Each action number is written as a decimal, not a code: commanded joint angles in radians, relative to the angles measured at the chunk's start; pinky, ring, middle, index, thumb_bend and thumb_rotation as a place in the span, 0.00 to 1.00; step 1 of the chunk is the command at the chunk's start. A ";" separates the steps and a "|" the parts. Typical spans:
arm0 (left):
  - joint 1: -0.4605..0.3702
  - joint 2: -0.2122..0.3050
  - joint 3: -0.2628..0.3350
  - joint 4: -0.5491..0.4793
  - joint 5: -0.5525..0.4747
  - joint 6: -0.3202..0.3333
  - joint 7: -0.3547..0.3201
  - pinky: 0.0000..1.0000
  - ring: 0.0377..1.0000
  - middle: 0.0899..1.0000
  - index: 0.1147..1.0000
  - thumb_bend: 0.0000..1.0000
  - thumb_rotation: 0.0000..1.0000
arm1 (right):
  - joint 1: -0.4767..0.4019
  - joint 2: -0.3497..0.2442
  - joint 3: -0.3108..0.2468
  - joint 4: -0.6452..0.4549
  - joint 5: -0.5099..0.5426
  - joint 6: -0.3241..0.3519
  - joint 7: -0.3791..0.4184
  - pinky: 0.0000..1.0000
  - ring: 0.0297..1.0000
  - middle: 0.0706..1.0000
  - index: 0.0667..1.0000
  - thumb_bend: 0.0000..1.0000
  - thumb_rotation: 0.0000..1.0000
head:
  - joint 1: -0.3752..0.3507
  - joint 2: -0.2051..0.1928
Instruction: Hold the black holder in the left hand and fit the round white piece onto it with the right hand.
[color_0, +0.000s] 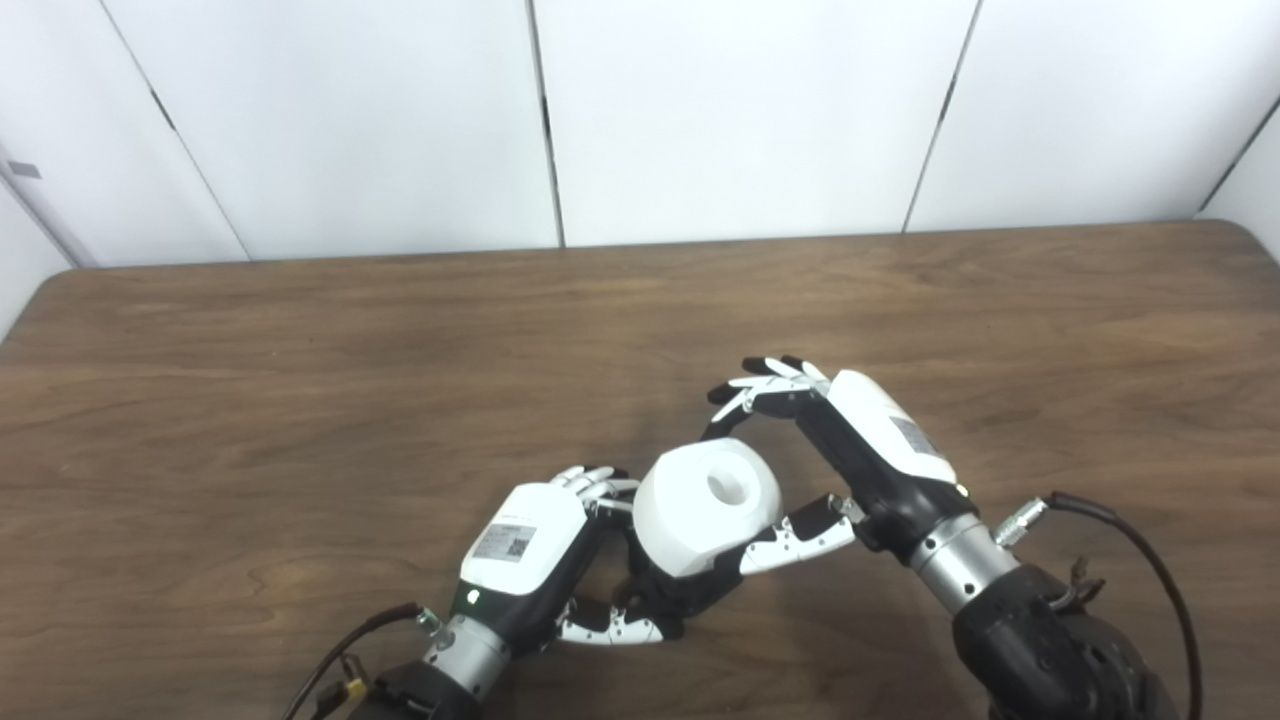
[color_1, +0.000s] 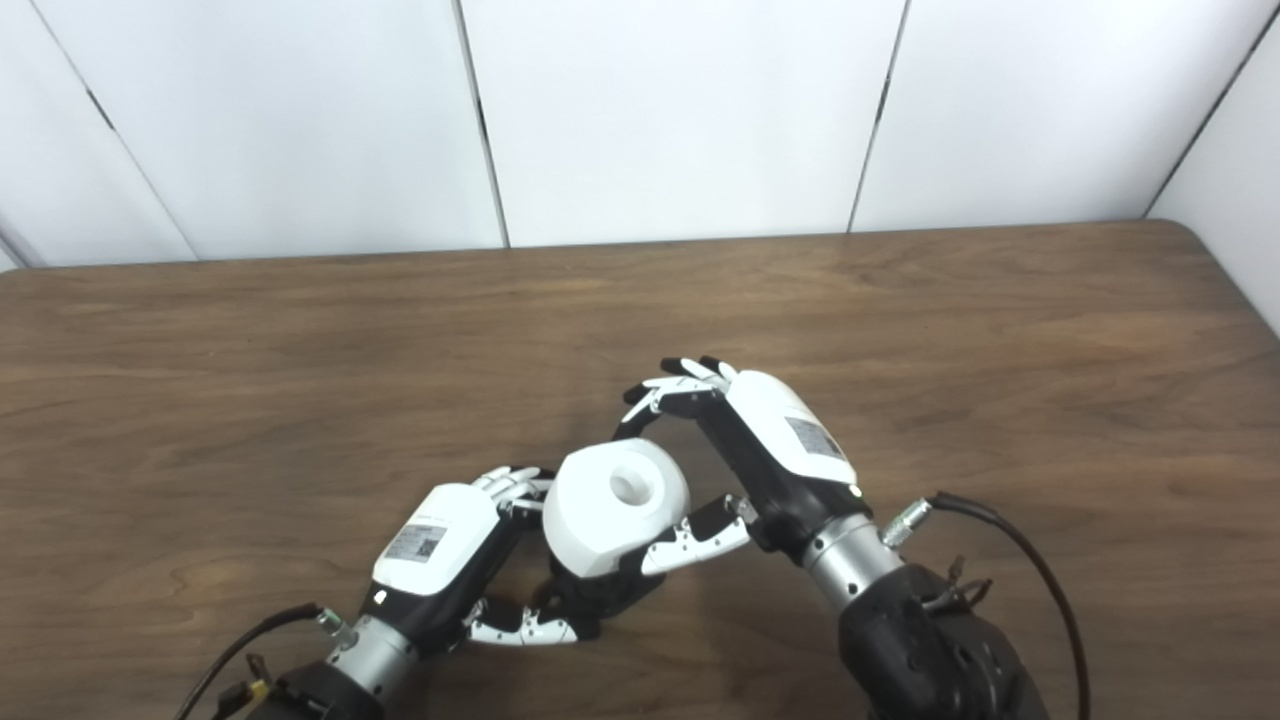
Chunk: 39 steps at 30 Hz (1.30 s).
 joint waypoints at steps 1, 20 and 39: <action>0.020 0.006 -0.029 0.046 0.039 0.035 -0.071 0.89 0.88 0.80 0.42 0.52 0.05 | -0.020 0.012 0.002 -0.015 -0.008 -0.042 -0.020 1.00 0.93 0.77 0.45 0.52 0.13 | -0.001 0.004; 0.019 0.003 -0.032 0.037 0.043 0.038 -0.069 0.89 0.87 0.80 0.42 0.52 0.05 | -0.035 -0.028 0.033 -0.010 -0.052 -0.077 0.041 1.00 0.94 0.77 0.44 0.52 0.14 | -0.004 0.016; 0.015 0.001 -0.028 0.031 0.033 0.037 -0.071 0.88 0.87 0.79 0.42 0.52 0.05 | -0.035 -0.046 0.039 -0.015 -0.114 -0.114 0.091 1.00 0.94 0.76 0.44 0.52 0.14 | -0.016 0.030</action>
